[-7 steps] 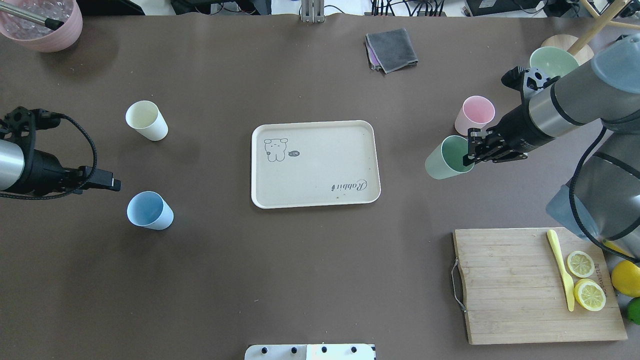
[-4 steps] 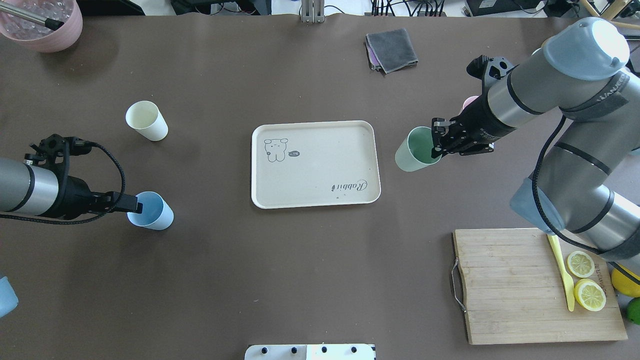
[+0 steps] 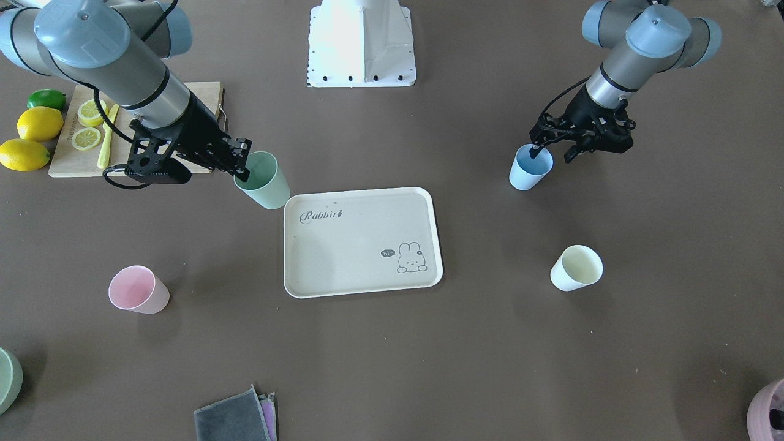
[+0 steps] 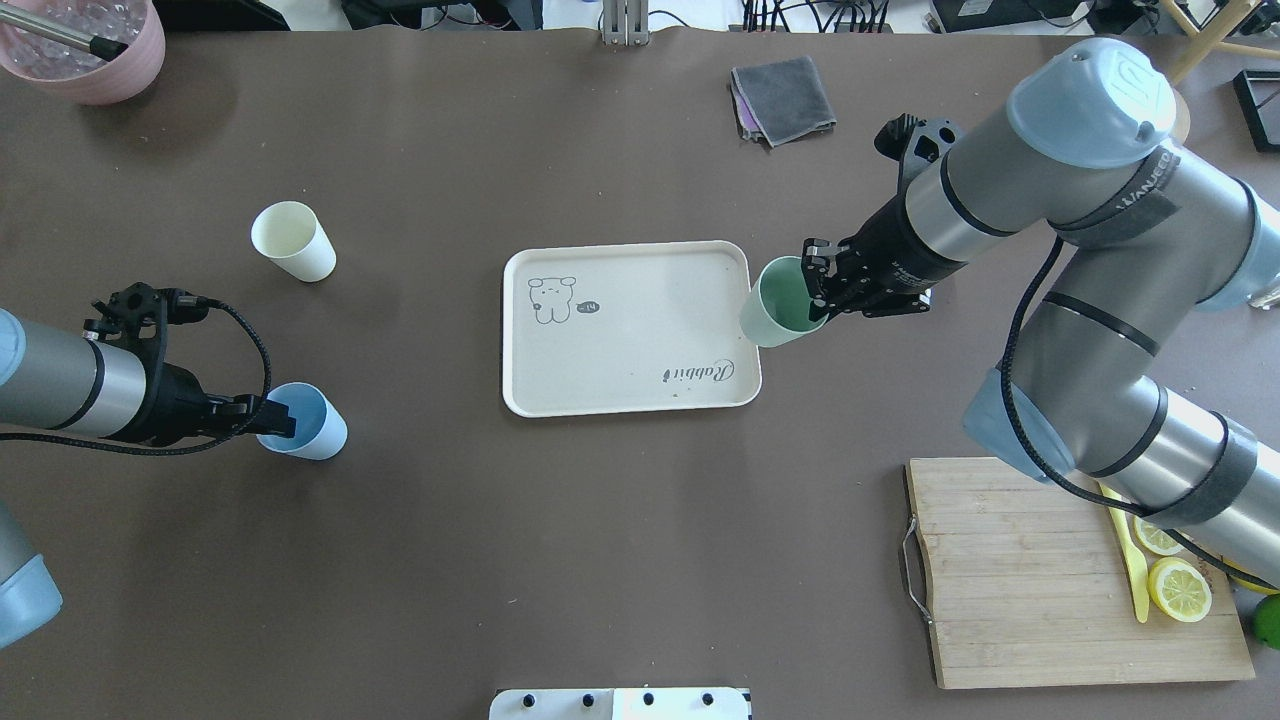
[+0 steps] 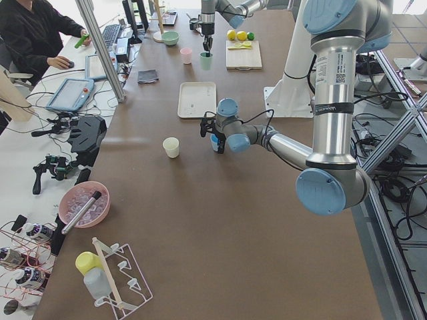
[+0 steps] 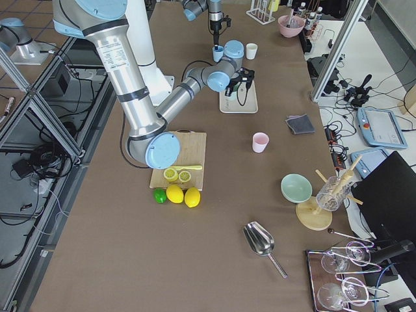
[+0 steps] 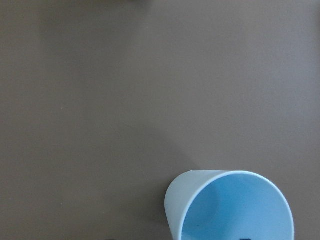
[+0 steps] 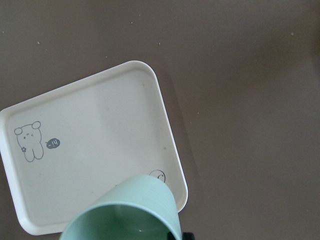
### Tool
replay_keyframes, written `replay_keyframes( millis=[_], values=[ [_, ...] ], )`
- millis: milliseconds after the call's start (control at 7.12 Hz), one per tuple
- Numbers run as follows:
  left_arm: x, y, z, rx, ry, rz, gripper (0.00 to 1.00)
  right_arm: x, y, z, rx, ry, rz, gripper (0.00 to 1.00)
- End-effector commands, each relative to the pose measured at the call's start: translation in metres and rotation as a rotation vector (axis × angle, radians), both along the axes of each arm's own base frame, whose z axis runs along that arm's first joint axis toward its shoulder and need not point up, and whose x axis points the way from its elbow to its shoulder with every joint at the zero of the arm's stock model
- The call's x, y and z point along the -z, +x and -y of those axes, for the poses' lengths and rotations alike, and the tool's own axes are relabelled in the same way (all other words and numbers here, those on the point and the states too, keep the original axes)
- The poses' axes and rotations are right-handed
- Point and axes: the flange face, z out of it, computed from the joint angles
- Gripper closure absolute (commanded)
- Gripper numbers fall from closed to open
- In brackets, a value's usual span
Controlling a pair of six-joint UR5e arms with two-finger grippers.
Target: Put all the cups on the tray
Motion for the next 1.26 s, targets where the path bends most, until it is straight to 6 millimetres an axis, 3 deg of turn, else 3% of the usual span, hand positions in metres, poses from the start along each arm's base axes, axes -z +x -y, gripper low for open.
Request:
replay_keyframes(
  millis=[0,141,281,562,703,984,1124],
  values=[
    [0.0,0.012,0.008,-0.002,0.001,0.0,0.71,0.018,-0.02,-0.007,-0.001,0.001,-0.023,1.0],
    [0.003,0.012,0.01,0.002,0.003,-0.004,1.0,0.017,-0.03,-0.012,0.004,0.009,-0.034,1.0],
    [0.008,0.01,0.009,0.004,0.007,-0.013,1.0,0.014,-0.041,-0.017,0.004,0.019,-0.05,1.0],
    [0.035,-0.013,0.018,0.021,-0.002,-0.044,1.0,0.012,-0.06,-0.02,0.018,0.019,-0.065,1.0],
    [0.057,-0.018,0.027,0.023,-0.021,-0.055,1.0,0.008,-0.071,-0.026,0.016,0.032,-0.084,1.0],
    [0.105,-0.002,0.041,0.059,-0.062,-0.082,1.0,-0.001,-0.084,-0.025,0.008,0.037,-0.112,1.0],
    [0.113,0.0,0.043,0.072,-0.075,-0.093,1.0,0.002,-0.094,-0.017,0.01,0.035,-0.118,1.0]
  ],
)
